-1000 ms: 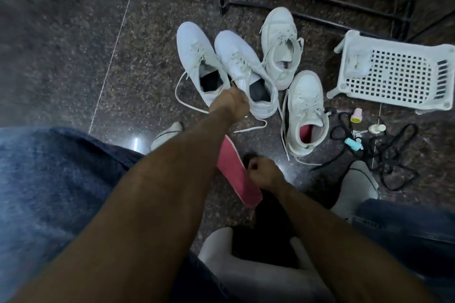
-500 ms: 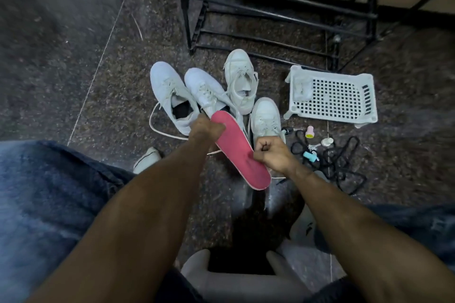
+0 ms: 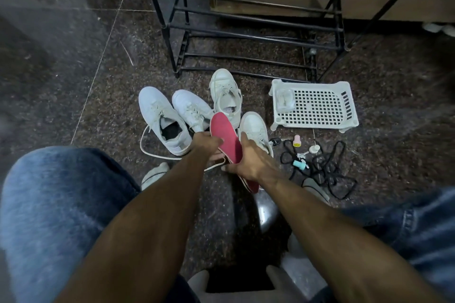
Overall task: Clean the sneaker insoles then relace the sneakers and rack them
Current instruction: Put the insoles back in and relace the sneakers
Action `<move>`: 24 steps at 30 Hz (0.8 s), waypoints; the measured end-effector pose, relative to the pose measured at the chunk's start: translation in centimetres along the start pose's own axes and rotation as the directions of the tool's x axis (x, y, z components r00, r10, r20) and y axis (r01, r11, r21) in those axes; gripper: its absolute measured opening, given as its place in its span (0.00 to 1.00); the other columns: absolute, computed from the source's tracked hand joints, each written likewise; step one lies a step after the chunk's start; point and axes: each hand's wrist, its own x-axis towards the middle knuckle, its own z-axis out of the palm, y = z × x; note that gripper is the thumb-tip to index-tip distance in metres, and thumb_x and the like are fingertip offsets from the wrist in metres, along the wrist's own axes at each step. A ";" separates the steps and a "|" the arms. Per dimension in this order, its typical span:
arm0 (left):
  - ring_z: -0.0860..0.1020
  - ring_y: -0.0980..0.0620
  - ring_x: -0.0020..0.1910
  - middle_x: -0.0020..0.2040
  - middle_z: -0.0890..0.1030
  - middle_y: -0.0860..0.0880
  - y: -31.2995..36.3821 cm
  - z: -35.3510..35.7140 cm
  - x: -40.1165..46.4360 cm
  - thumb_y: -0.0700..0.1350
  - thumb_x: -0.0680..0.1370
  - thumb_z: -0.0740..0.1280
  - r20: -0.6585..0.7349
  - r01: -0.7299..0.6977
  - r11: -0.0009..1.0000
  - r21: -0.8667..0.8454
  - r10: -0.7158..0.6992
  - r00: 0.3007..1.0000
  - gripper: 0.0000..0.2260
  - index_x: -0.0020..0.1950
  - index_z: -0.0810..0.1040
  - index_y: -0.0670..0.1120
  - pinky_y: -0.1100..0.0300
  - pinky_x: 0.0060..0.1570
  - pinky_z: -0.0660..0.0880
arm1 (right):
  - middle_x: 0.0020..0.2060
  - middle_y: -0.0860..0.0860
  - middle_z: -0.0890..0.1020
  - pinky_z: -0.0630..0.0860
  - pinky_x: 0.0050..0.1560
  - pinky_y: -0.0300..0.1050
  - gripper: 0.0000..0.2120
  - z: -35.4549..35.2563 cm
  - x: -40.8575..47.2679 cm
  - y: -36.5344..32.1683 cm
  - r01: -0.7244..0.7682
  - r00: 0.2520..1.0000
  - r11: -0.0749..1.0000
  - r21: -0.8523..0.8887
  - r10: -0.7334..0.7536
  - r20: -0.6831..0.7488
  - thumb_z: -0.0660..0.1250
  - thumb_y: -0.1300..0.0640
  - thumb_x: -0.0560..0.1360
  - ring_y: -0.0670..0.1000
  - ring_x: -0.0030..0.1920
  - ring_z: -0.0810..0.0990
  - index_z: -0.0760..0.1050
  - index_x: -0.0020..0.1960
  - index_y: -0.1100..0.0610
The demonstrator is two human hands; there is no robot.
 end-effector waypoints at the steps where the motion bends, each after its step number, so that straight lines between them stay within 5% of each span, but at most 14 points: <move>1: 0.83 0.43 0.43 0.52 0.81 0.39 0.2 0.3 0.1 0.33 0.76 0.68 0.012 -0.010 1.000 -0.013 0.010 1.000 0.18 0.65 0.72 0.35 0.55 0.34 0.82 | 0.65 0.53 0.70 0.75 0.55 0.54 0.52 0.0 0.4 0.0 -0.018 1.000 1.000 0.005 0.018 -0.016 0.74 0.38 0.65 0.58 0.62 0.74 0.47 0.77 0.51; 4: 0.82 0.45 0.39 0.50 0.81 0.38 1.1 0.9 0.5 0.33 0.77 0.67 0.029 -0.063 0.998 -0.027 0.064 0.998 0.14 0.62 0.73 0.36 0.57 0.29 0.81 | 0.58 0.54 0.71 0.77 0.53 0.52 0.49 -0.4 1.8 0.7 -0.079 0.996 0.985 0.157 0.084 -0.028 0.76 0.42 0.63 0.57 0.57 0.75 0.54 0.75 0.53; 8: 0.82 0.45 0.37 0.49 0.82 0.39 1.6 1.9 1.7 0.38 0.77 0.68 0.058 -0.101 0.993 0.062 0.098 0.994 0.14 0.62 0.74 0.37 0.56 0.33 0.82 | 0.43 0.50 0.80 0.77 0.39 0.45 0.27 -1.5 3.5 2.0 -0.076 0.996 0.971 0.227 0.086 -0.034 0.78 0.46 0.63 0.52 0.41 0.80 0.76 0.58 0.53; 13: 0.81 0.45 0.37 0.40 0.81 0.45 2.6 3.3 4.2 0.50 0.78 0.66 0.028 -0.165 0.986 0.011 0.165 0.986 0.09 0.49 0.77 0.44 0.57 0.33 0.78 | 0.39 0.50 0.81 0.75 0.40 0.44 0.14 -2.5 5.5 3.1 -0.151 0.982 0.954 0.259 0.174 -0.068 0.72 0.46 0.69 0.53 0.41 0.80 0.77 0.50 0.52; 15: 0.81 0.41 0.46 0.44 0.83 0.43 3.0 3.5 5.9 0.49 0.78 0.64 -0.054 -0.304 0.927 0.219 0.323 0.945 0.08 0.46 0.80 0.46 0.52 0.42 0.77 | 0.39 0.50 0.82 0.76 0.42 0.45 0.12 -2.9 6.4 3.6 -0.166 0.972 0.946 0.279 0.205 -0.117 0.71 0.46 0.72 0.54 0.42 0.80 0.77 0.51 0.51; 18: 0.73 0.43 0.65 0.65 0.76 0.44 3.6 3.6 7.9 0.43 0.78 0.63 0.096 -0.429 0.543 0.722 0.536 0.839 0.16 0.65 0.76 0.46 0.52 0.63 0.70 | 0.39 0.51 0.82 0.77 0.45 0.44 0.09 -3.4 8.0 4.6 -0.183 0.948 0.900 0.395 0.268 -0.170 0.71 0.49 0.73 0.54 0.43 0.81 0.77 0.51 0.50; 21: 0.59 0.47 0.75 0.74 0.66 0.47 4.3 4.0 9.0 0.42 0.76 0.62 0.364 -0.469 0.106 0.877 0.493 0.791 0.25 0.74 0.65 0.48 0.45 0.71 0.60 | 0.42 0.50 0.84 0.79 0.51 0.50 0.07 -3.5 9.7 5.8 -0.172 0.932 0.826 0.536 0.313 -0.182 0.73 0.51 0.70 0.54 0.44 0.82 0.76 0.44 0.49; 24: 0.53 0.48 0.77 0.75 0.64 0.46 4.4 4.5 9.5 0.42 0.76 0.62 0.428 -0.453 -0.019 0.891 0.363 0.828 0.28 0.76 0.61 0.46 0.42 0.74 0.49 | 0.41 0.50 0.85 0.80 0.50 0.55 0.06 -3.8 10.5 6.3 -0.154 0.937 0.762 0.629 0.314 -0.152 0.74 0.52 0.69 0.54 0.43 0.83 0.77 0.41 0.51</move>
